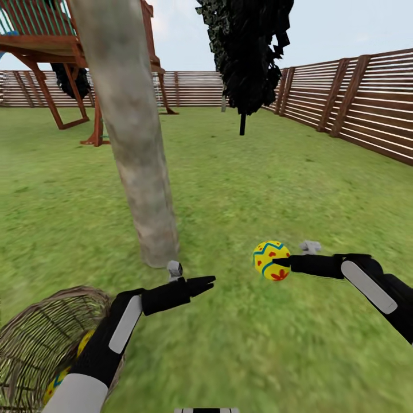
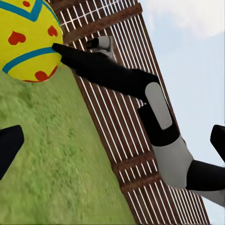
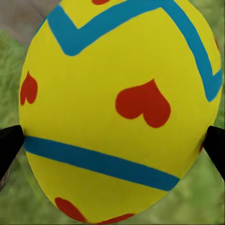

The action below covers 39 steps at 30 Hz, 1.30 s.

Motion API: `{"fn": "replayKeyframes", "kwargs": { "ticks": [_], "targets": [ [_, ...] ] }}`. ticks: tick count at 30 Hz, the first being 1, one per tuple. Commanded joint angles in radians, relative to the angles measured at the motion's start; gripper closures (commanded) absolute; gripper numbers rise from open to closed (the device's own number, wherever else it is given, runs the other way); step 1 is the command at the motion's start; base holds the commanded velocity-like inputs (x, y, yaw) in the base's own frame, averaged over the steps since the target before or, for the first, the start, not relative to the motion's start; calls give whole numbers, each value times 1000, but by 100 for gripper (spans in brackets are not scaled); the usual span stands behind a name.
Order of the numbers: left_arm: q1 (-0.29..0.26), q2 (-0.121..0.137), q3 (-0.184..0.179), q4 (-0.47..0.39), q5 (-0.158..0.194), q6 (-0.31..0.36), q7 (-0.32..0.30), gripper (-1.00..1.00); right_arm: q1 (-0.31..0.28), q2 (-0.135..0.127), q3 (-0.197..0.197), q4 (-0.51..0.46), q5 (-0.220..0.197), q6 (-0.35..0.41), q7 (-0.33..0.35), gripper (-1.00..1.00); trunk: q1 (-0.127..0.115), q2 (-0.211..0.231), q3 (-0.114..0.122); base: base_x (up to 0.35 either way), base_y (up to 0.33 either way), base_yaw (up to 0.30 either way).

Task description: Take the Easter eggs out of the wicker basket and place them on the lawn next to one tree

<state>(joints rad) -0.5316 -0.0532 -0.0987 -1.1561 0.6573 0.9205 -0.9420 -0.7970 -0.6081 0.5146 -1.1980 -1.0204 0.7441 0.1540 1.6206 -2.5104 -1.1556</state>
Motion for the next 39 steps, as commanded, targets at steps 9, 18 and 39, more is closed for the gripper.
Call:
{"fn": "replayKeyframes", "kwargs": {
  "ticks": [9,18,39],
  "targets": [
    [-1,-10,-27,1,4,-49,-1,-100,-1,80,3,-11,3,1,-243,100,0,0,9,17,-22,244],
    [-1,-10,-29,1,7,-49,-1,-100,0,83,5,-11,3,1,-254,100,0,0,15,110,-147,278],
    [-1,-35,-43,0,7,-51,-7,-100,12,209,64,32,71,-14,-375,100,0,0,21,2,-112,292]
  ]
}}
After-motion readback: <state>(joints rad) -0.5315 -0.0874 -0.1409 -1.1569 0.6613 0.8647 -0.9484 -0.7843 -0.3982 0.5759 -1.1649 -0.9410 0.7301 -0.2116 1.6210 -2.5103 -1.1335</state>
